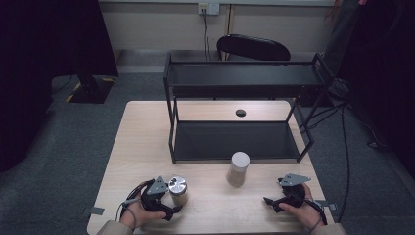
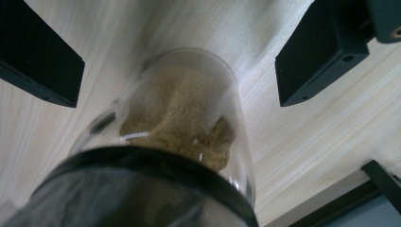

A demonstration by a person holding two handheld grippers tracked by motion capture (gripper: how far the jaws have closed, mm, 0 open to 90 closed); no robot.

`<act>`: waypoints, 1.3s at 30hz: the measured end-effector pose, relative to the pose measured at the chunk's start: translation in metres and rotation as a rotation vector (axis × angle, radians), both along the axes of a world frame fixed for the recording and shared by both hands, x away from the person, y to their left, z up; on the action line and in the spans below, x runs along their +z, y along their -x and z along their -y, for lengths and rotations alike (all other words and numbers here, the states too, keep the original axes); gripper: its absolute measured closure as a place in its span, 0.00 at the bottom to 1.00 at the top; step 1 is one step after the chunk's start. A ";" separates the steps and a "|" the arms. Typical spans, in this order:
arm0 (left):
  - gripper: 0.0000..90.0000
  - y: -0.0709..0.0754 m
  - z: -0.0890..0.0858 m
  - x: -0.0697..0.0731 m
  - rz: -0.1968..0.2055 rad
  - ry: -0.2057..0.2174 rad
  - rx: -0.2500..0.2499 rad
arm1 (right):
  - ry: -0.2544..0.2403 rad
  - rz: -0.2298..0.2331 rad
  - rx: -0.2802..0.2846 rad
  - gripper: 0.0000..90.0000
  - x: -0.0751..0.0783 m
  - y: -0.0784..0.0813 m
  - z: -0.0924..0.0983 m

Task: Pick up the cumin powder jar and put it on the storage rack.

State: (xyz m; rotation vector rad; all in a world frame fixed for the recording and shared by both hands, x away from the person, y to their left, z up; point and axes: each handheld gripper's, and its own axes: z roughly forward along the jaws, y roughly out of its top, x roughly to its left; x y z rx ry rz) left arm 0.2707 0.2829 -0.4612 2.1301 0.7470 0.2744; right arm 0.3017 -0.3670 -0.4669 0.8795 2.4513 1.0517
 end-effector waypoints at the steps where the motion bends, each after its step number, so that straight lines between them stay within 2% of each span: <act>1: 0.01 0.000 0.001 0.000 0.006 -0.002 -0.001 | 0.000 0.000 0.000 0.00 0.000 0.000 0.000; 3: 0.01 -0.001 0.003 -0.001 0.001 0.007 0.004 | 0.000 0.000 0.000 0.00 0.000 0.000 0.000; 6: 0.01 -0.002 0.008 0.000 0.008 -0.011 0.014 | 0.000 0.000 0.000 0.00 0.000 0.000 0.000; 7: 0.01 -0.003 0.008 -0.001 0.004 -0.003 0.012 | 0.000 0.000 0.000 0.00 0.000 0.000 0.000; 10: 0.02 -0.004 0.011 -0.001 0.012 -0.016 0.012 | 0.000 0.000 0.000 0.00 0.000 0.000 0.000; 16: 0.12 -0.004 0.014 -0.001 0.027 -0.028 0.020 | 0.000 0.000 0.000 0.00 0.000 0.000 0.000; 18: 0.17 -0.006 0.013 -0.002 0.018 -0.011 0.017 | 0.000 0.000 0.000 0.00 0.000 0.000 0.000; 20: 0.20 -0.008 0.013 -0.002 0.015 -0.016 0.013 | 0.000 0.000 0.000 0.00 0.000 0.000 0.000; 23: 0.26 -0.008 0.014 -0.003 0.021 -0.009 0.014 | 0.000 0.000 0.000 0.00 0.000 0.000 0.000; 27: 0.32 -0.007 0.016 -0.002 0.041 -0.026 0.003 | 0.000 0.000 0.000 0.00 0.000 0.000 0.000; 31: 0.33 -0.003 0.019 -0.001 0.068 -0.046 -0.001 | 0.000 0.000 -0.002 0.00 0.000 0.000 0.000; 39: 0.34 -0.002 0.020 0.001 0.059 -0.042 0.013 | 0.000 0.000 -0.002 0.00 0.000 0.000 0.000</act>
